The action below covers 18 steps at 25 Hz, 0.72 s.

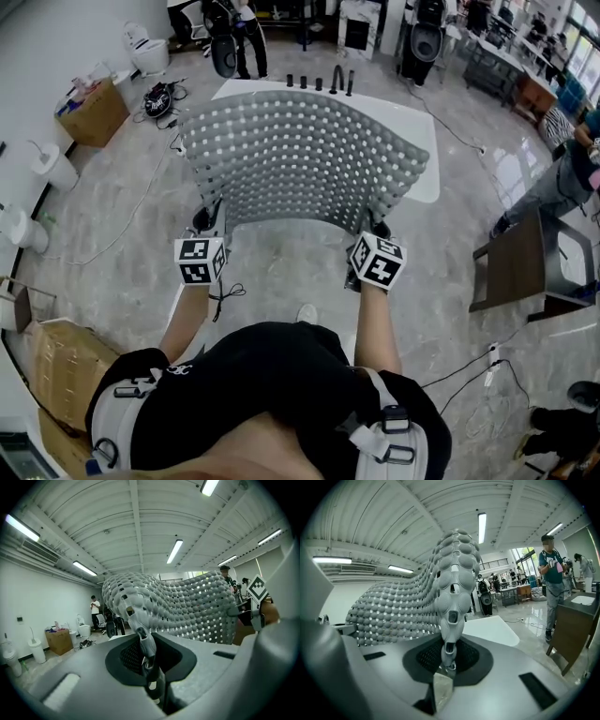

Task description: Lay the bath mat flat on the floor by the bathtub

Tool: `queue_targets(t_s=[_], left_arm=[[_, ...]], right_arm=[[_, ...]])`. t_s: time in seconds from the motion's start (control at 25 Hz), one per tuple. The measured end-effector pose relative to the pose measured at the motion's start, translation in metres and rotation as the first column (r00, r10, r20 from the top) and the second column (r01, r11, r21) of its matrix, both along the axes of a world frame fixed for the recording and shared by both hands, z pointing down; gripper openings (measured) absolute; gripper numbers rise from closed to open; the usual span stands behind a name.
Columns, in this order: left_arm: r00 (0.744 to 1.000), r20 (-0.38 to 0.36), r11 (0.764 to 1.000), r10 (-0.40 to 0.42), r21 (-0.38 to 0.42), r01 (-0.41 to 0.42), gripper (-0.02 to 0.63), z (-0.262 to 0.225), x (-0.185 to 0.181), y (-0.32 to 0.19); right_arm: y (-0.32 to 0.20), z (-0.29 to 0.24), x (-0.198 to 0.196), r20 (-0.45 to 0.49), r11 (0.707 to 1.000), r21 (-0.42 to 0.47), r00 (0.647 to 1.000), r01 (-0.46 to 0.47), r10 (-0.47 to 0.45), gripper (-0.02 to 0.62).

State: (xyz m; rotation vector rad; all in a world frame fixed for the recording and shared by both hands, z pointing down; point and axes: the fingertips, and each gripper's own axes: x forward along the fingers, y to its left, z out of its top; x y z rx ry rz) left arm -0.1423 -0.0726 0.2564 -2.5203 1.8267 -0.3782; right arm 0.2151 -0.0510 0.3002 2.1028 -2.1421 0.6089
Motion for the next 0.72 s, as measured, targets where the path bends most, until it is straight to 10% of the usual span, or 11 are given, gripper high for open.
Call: queue_targets(t_s=[0.72], left_arm=[[0.999,-0.014,0.993,0.039,-0.110,-0.040,0.040,0.038,0.027,-0.133]], right_arm=[[-0.120,0.034,0.023,-0.015,0.993,-0.117,1.000,-0.022,0.020,0.034]])
